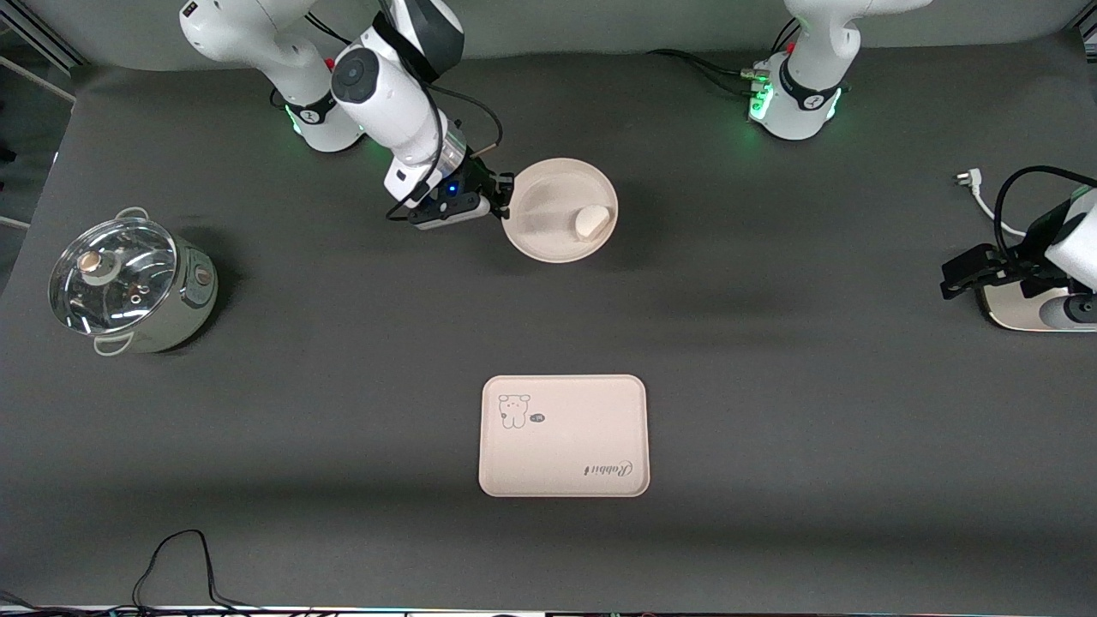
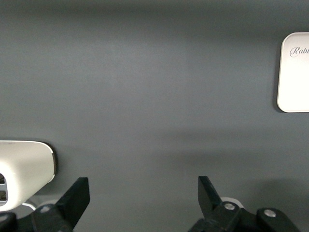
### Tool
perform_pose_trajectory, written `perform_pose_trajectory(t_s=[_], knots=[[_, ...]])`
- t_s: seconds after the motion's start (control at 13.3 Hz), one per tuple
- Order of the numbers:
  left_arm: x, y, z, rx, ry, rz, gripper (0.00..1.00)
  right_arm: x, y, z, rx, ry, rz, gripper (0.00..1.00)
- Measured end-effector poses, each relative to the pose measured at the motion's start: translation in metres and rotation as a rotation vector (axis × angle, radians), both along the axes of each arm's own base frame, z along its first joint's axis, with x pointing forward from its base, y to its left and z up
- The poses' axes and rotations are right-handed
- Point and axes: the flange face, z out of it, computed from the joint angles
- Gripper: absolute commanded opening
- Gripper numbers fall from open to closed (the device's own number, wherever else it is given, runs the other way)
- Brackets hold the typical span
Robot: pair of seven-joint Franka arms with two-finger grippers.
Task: Place bun in plate and plate on tray
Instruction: 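Lift the plate with the right gripper and carry it over the tray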
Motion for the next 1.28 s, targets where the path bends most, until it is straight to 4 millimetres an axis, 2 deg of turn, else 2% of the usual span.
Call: perform_pose_trajectory(t_s=[0.15,0.23,0.38,0.6,0.83,0.98,1.06,1.13,1.28], knots=[[0.0,0.0,0.0,0.0,0.002,-0.001,1.0,0.022,0.003,-0.004,0.004,-0.001,-0.022,0.0],[0.0,-0.001,0.0,0.0,0.002,-0.001,1.0,0.041,0.007,-0.006,0.009,-0.004,-0.036,0.0],[0.0,-0.001,0.0,0.0,0.001,-0.002,1.0,0.094,0.017,-0.017,0.005,-0.002,-0.046,0.0],[0.0,-0.006,-0.001,-0.001,0.001,-0.01,1.0,0.188,0.024,-0.027,-0.023,0.009,-0.057,0.0],[0.0,-0.01,0.0,0.0,0.0,-0.017,1.0,0.258,0.023,-0.024,-0.032,0.003,-0.067,0.0],[-0.001,-0.009,0.001,0.001,-0.002,-0.016,1.0,0.294,0.018,-0.025,-0.017,-0.032,-0.084,0.0],[-0.001,-0.009,0.002,0.002,-0.003,-0.015,1.0,0.306,0.016,-0.033,-0.015,-0.044,-0.092,0.0],[-0.002,-0.008,0.004,0.003,-0.004,-0.014,1.0,0.315,0.015,-0.047,-0.016,-0.05,-0.099,0.0],[-0.005,-0.005,0.008,0.003,-0.008,-0.01,1.0,0.322,0.017,-0.093,-0.026,-0.061,-0.113,0.0]])
